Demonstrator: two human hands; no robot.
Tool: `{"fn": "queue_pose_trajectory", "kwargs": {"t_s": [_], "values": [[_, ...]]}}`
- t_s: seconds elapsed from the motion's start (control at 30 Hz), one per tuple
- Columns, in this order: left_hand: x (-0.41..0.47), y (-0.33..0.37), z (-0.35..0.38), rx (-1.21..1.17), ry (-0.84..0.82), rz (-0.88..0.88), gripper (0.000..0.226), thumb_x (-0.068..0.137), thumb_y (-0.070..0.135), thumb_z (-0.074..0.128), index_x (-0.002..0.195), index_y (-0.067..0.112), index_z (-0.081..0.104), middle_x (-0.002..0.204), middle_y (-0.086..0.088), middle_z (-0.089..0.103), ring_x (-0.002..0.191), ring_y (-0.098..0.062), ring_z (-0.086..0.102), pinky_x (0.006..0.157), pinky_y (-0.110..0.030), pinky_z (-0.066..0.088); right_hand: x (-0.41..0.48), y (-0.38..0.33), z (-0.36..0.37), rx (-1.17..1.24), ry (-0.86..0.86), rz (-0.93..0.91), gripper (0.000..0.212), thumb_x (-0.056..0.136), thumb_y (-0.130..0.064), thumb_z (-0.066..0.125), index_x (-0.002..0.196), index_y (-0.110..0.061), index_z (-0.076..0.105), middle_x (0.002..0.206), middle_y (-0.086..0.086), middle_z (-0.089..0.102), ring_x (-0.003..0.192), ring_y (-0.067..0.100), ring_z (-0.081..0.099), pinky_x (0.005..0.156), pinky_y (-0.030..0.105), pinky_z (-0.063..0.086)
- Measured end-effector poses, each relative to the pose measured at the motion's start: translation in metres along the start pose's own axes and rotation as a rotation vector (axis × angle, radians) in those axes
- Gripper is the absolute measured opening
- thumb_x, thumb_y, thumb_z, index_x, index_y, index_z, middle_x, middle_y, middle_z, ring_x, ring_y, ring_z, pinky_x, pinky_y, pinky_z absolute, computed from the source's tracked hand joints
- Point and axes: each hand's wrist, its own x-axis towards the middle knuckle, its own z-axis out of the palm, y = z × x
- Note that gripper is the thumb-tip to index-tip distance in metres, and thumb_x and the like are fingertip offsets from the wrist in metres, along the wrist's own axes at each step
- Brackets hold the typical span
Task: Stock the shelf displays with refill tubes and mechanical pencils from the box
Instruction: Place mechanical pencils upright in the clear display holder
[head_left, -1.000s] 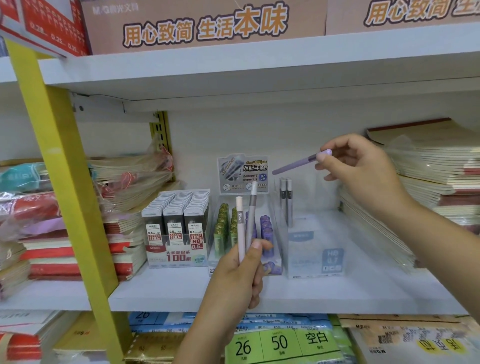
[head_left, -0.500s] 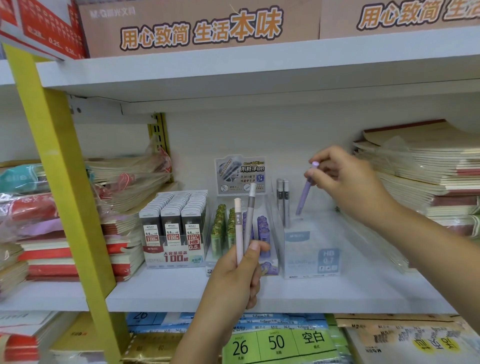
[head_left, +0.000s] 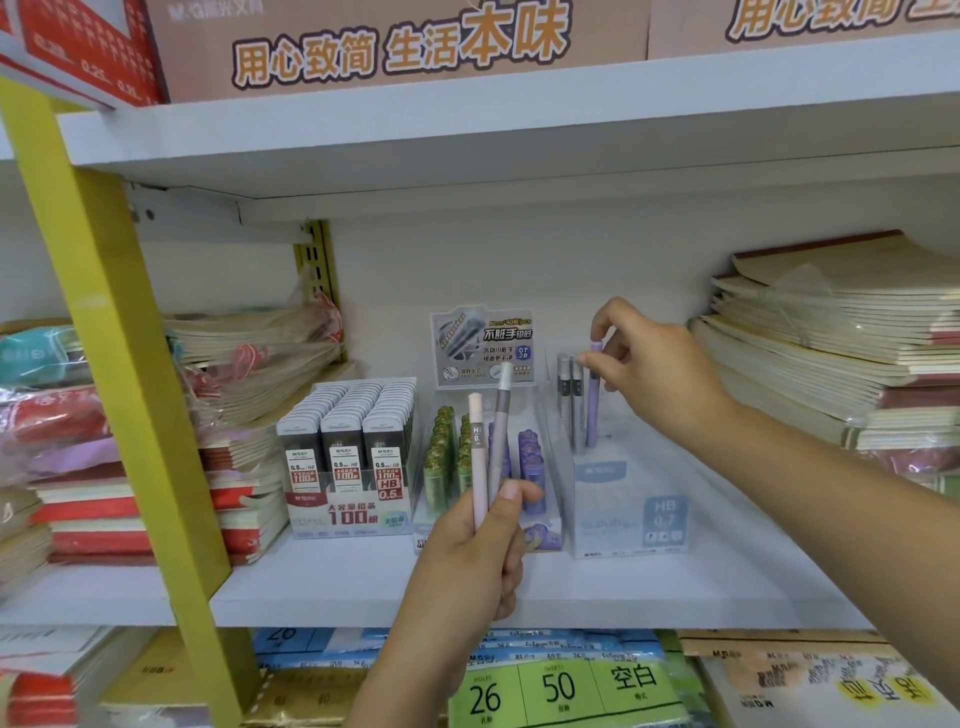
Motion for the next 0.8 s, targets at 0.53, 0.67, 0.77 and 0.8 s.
{"fn": "queue_pose_trajectory", "kwargs": {"t_s": [0.53, 0.67, 0.77, 0.8], "values": [[-0.006, 0.009, 0.007, -0.018, -0.057, -0.018, 0.028, 0.100, 0.042, 0.049, 0.092, 0.029, 0.072, 0.057, 0.007, 0.040, 0.044, -0.008, 0.028, 0.042, -0.020, 0.023, -0.034, -0.049, -0.013, 0.495, -0.061, 0.123, 0.009, 0.092, -0.028, 0.060, 0.090, -0.026, 0.069, 0.079, -0.011, 0.072, 0.075, 0.006, 0.063, 0.068, 0.018, 0.047], [-0.008, 0.009, 0.012, 0.010, -0.093, -0.027, 0.027, 0.100, 0.042, 0.050, 0.093, 0.028, 0.072, 0.058, 0.007, 0.041, 0.045, -0.008, 0.028, 0.042, -0.019, 0.024, -0.051, -0.070, -0.010, 0.698, -0.294, 0.175, 0.025, 0.089, -0.027, 0.066, 0.112, -0.030, 0.059, 0.083, -0.004, 0.075, 0.077, 0.009, 0.068, 0.063, 0.014, 0.048], [-0.009, 0.009, 0.012, 0.002, -0.092, -0.029, 0.025, 0.099, 0.043, 0.052, 0.094, 0.030, 0.073, 0.059, 0.009, 0.043, 0.045, -0.007, 0.028, 0.042, -0.019, 0.024, -0.049, -0.071, -0.015, 0.806, -0.247, 0.229, 0.023, 0.089, -0.017, 0.066, 0.109, -0.025, 0.056, 0.083, 0.001, 0.075, 0.073, 0.015, 0.070, 0.059, 0.022, 0.051], [-0.009, 0.009, 0.011, -0.011, -0.080, -0.028, 0.024, 0.099, 0.042, 0.052, 0.095, 0.031, 0.073, 0.058, 0.009, 0.045, 0.045, -0.007, 0.028, 0.041, -0.019, 0.024, -0.046, -0.070, -0.019, 0.840, -0.176, 0.240, 0.021, 0.090, -0.013, 0.065, 0.106, -0.023, 0.055, 0.082, 0.003, 0.075, 0.069, 0.017, 0.070, 0.056, 0.024, 0.051]]}}
